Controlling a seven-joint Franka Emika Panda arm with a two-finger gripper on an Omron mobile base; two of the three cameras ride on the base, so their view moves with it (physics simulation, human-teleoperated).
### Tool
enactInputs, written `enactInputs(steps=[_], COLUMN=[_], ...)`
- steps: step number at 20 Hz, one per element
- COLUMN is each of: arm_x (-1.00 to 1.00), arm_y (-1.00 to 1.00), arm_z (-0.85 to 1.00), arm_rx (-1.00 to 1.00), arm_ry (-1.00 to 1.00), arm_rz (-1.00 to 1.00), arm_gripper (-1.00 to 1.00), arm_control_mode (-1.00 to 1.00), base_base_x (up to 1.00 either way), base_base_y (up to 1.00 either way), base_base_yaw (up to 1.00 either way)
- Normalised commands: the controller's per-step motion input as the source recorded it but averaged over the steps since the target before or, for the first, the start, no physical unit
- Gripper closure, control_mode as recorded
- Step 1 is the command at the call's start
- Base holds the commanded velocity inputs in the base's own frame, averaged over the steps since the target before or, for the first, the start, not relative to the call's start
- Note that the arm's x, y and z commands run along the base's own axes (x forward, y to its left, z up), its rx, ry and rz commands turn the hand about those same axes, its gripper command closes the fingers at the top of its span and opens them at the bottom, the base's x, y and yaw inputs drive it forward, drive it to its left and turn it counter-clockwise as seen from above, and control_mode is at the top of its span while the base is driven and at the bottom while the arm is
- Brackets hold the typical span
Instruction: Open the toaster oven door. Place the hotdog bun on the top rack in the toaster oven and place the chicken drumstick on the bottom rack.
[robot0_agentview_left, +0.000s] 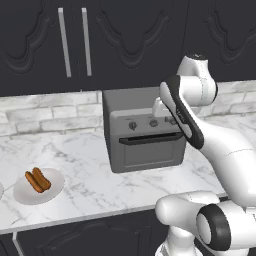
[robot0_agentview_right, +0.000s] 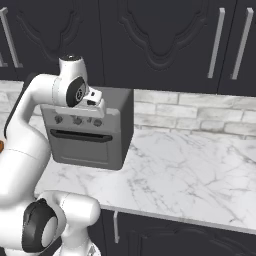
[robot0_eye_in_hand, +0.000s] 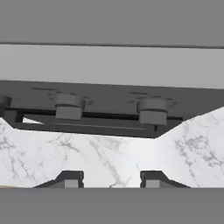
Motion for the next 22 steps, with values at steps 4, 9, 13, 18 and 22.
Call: enactInputs(steps=[4, 9, 13, 18, 22], arm_x=[-0.1, -0.22, -0.39, -0.41, -0.45], arm_y=[0.0, 0.0, 0.0, 0.0, 0.0], arm_z=[-0.03, -0.18, -0.3, -0.37, -0.38], arm_rx=[0.0, 0.0, -0.04, -0.08, -0.07], arm_ry=[0.0, 0.0, 0.0, 0.0, 0.0], arm_rz=[0.0, 0.0, 0.0, 0.0, 0.0], arm_gripper=[-1.0, -1.0, -1.0, -1.0, -1.0], arm_control_mode=[-1.0, -1.0, -1.0, -1.0, -1.0], base_base_x=[0.0, 0.0, 0.0, 0.0, 0.0], base_base_y=[0.0, 0.0, 0.0, 0.0, 0.0], base_base_yaw=[0.0, 0.0, 0.0, 0.0, 0.0])
